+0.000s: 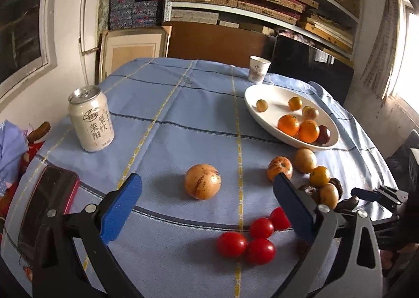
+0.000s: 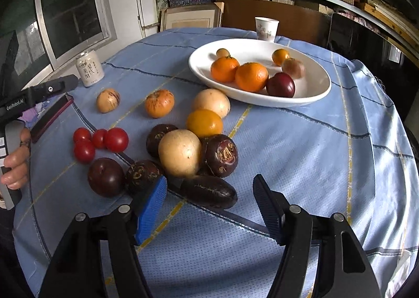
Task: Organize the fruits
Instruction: 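Pull both open tools back from the plate toward the remaining fruits, then grasp a red tomato with the left tool while the right tool grasps a dark elongated purple fruit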
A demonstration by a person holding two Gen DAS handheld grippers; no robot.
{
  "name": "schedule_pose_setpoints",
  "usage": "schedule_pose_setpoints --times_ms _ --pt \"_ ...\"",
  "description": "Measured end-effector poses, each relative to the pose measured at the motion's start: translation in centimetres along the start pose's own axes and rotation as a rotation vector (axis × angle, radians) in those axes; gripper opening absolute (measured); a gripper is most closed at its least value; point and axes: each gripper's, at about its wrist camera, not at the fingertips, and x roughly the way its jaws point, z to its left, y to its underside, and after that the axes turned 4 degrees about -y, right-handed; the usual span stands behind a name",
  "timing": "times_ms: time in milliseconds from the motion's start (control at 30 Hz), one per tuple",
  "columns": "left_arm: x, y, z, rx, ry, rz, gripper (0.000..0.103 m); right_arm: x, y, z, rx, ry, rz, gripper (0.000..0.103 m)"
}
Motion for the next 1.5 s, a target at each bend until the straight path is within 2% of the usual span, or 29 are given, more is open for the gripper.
schedule_pose_setpoints --times_ms 133,333,567,700,800,967,1000,1100,1167,1400,1500 --pt "0.6 0.0 0.6 -0.031 0.014 0.028 0.098 0.6 0.0 -0.2 0.014 -0.004 0.021 0.053" --pt "1.0 0.3 0.8 -0.041 0.004 0.044 0.098 0.9 0.1 -0.2 0.021 -0.021 0.038 0.046" --pt "1.1 0.5 0.7 -0.027 -0.010 0.049 0.098 1.0 0.0 -0.5 0.034 -0.034 0.037 0.045" --pt "1.4 0.8 0.8 0.001 -0.023 0.075 0.098 0.3 -0.2 -1.6 0.100 -0.064 0.018 0.045" --pt "1.5 1.1 0.5 0.055 0.018 0.102 0.098 -0.5 -0.5 -2.6 0.154 -0.108 -0.021 0.045" --pt "0.4 2.1 0.6 0.087 0.071 0.081 0.098 -0.6 -0.5 -2.8 0.165 -0.091 -0.024 0.045" --pt "0.5 2.4 0.8 0.083 0.080 0.093 0.097 -0.6 -0.5 -2.7 0.158 -0.085 -0.024 0.045" --pt "1.4 2.8 0.9 0.065 0.133 0.151 0.071 -0.7 -0.5 -2.1 0.128 -0.076 -0.026 0.045" --pt "1.9 2.9 0.8 0.062 0.145 0.175 0.062 -0.6 -0.5 -2.0 0.121 -0.073 -0.021 0.045" --pt "1.9 3.4 0.0 0.099 0.157 0.181 0.059 -0.5 -0.3 -2.1 0.129 -0.073 -0.018 0.045" --pt "2.3 3.9 -0.6 0.127 0.159 0.209 0.051 -0.4 -0.3 -2.1 0.131 -0.071 -0.013 0.045"
